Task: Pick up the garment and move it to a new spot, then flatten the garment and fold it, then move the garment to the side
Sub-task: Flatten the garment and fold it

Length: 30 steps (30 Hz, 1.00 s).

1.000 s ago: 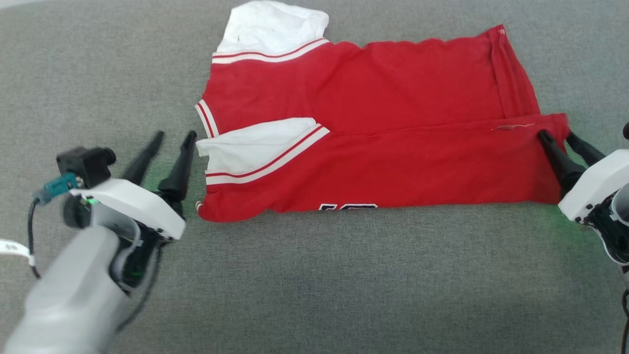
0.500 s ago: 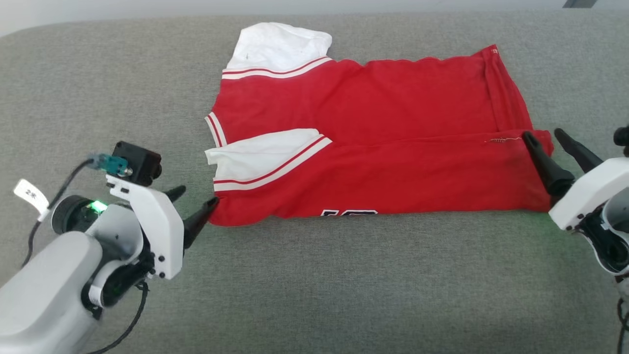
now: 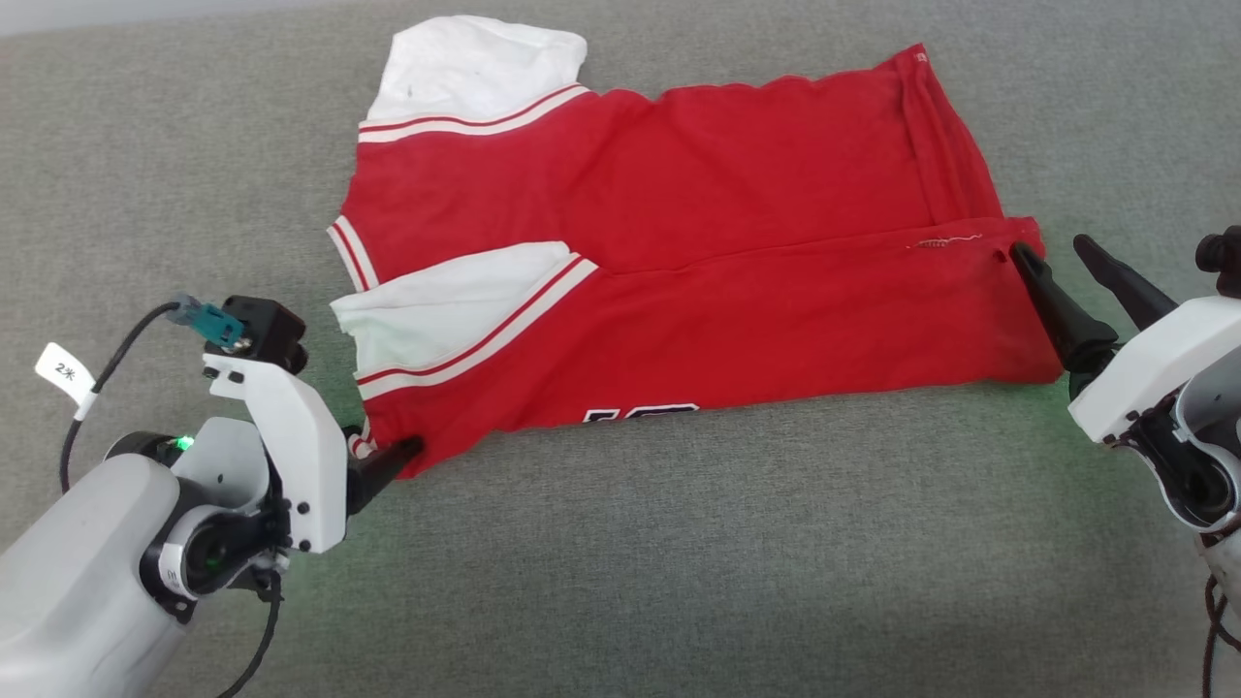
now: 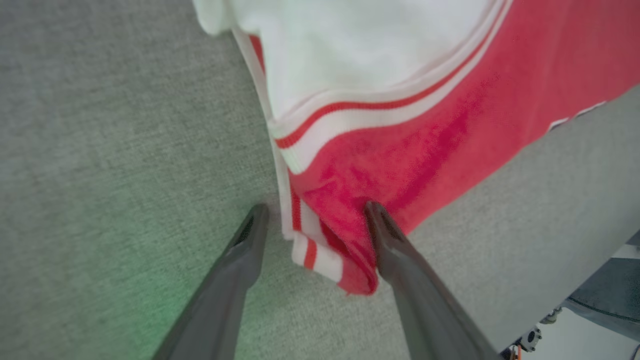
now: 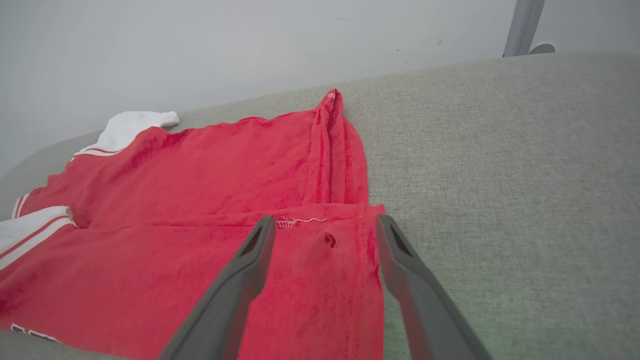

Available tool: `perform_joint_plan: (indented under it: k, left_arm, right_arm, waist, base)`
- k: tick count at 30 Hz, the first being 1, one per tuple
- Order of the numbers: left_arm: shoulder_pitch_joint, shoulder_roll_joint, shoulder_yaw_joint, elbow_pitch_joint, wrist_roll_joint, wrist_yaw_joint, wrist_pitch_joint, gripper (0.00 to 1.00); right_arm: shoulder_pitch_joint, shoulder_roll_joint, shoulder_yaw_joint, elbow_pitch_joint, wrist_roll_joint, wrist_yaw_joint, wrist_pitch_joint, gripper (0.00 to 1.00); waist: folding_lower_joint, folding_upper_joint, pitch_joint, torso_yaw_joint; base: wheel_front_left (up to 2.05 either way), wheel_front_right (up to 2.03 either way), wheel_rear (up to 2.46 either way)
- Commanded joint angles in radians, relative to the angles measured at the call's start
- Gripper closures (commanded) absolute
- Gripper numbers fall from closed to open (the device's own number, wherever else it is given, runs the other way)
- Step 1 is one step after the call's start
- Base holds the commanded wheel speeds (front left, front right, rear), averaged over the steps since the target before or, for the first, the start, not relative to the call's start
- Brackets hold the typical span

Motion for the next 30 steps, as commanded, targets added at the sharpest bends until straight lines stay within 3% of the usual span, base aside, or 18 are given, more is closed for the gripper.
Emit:
perform_joint_plan:
  k: [1,2,3,4,5,16,20,24,25,26,27,28,30]
  left_arm:
    - [0.018,-0.019,-0.013,0.022,-0.008,-0.006,0.009,0.03]
    - [0.020,-0.030,-0.011,0.039,-0.020,-0.013,0.007,0.20]
    - [0.024,-0.045,-0.018,0.068,-0.035,-0.029,0.013,0.59]
    - [0.026,-0.051,-0.027,0.078,-0.039,-0.042,0.019,0.86]
    - [0.030,-0.057,-0.033,0.087,-0.047,-0.053,0.027,1.00]
    - [-0.008,-0.095,-0.031,0.103,-0.024,-0.105,-0.029,1.00]
    - [-0.025,-0.123,-0.038,0.119,-0.005,-0.117,-0.057,1.00]
    - [-0.036,-0.148,-0.042,0.145,0.005,-0.128,-0.082,1.00]
    - [-0.038,-0.150,-0.044,0.152,0.010,-0.130,-0.088,1.00]
    - [-0.040,-0.152,-0.043,0.159,0.015,-0.133,-0.098,1.00]
    - [-0.040,-0.155,-0.043,0.165,0.018,-0.136,-0.106,1.00]
    - [-0.041,-0.157,-0.043,0.170,0.020,-0.140,-0.115,1.00]
    - [-0.040,-0.159,-0.040,0.173,0.021,-0.144,-0.126,1.00]
  right_arm:
    - [-0.006,-0.001,0.000,-0.004,0.004,0.000,0.001,0.00]
    - [-0.006,-0.004,0.000,-0.002,0.005,0.000,0.001,0.00]
    - [-0.008,-0.008,0.004,0.001,0.004,0.000,0.005,0.00]
    - [-0.008,-0.011,0.008,0.002,0.004,0.000,0.011,0.00]
    - [-0.007,-0.015,0.013,0.002,0.000,0.000,0.018,0.00]
    - [-0.041,-0.142,0.124,-0.010,-0.036,0.000,0.319,0.00]
    - [-0.054,-0.135,0.156,0.026,-0.011,0.000,0.458,0.00]
    - [-0.045,-0.125,0.173,0.043,0.004,0.000,0.519,0.00]
    - [-0.044,-0.123,0.171,0.046,0.011,0.000,0.522,0.06]
    - [-0.042,-0.125,0.176,0.048,0.009,0.000,0.529,0.56]
    - [-0.038,-0.126,0.183,0.045,0.008,0.000,0.536,0.90]
    - [-0.032,-0.127,0.186,0.041,0.015,0.000,0.540,1.00]
    - [-0.025,-0.130,0.186,0.036,0.019,0.000,0.545,1.00]
  waist:
    - [0.0000,-0.0001,0.003,-0.006]
    - [0.0000,-0.0001,0.004,-0.009]
    - [0.0000,-0.0001,0.005,-0.013]
    - [0.0000,-0.0001,0.005,-0.013]
    - [0.0000,-0.0001,0.005,-0.013]
    - [0.0000,-0.0001,0.011,0.032]
    - [0.0000,-0.0001,0.014,0.056]
    - [0.0000,-0.0001,0.016,0.078]
    - [0.0000,-0.0001,0.017,0.082]
    - [0.0000,-0.0001,0.016,0.086]
    - [0.0000,-0.0001,0.015,0.090]
    - [0.0000,-0.0001,0.012,0.093]
    - [0.0000,-0.0001,0.010,0.096]
  base:
    - [0.00,0.00,0.00]
    - [0.00,0.00,0.00]
    - [0.00,0.00,0.00]
    - [0.00,0.00,0.00]
    - [0.00,0.00,0.00]
    - [0.00,0.00,0.00]
    - [0.00,0.00,0.00]
    - [0.00,0.00,0.00]
    - [0.00,0.00,0.00]
    - [0.00,0.00,0.00]
    - [0.00,0.00,0.00]
    - [0.00,0.00,0.00]
    - [0.00,0.00,0.00]
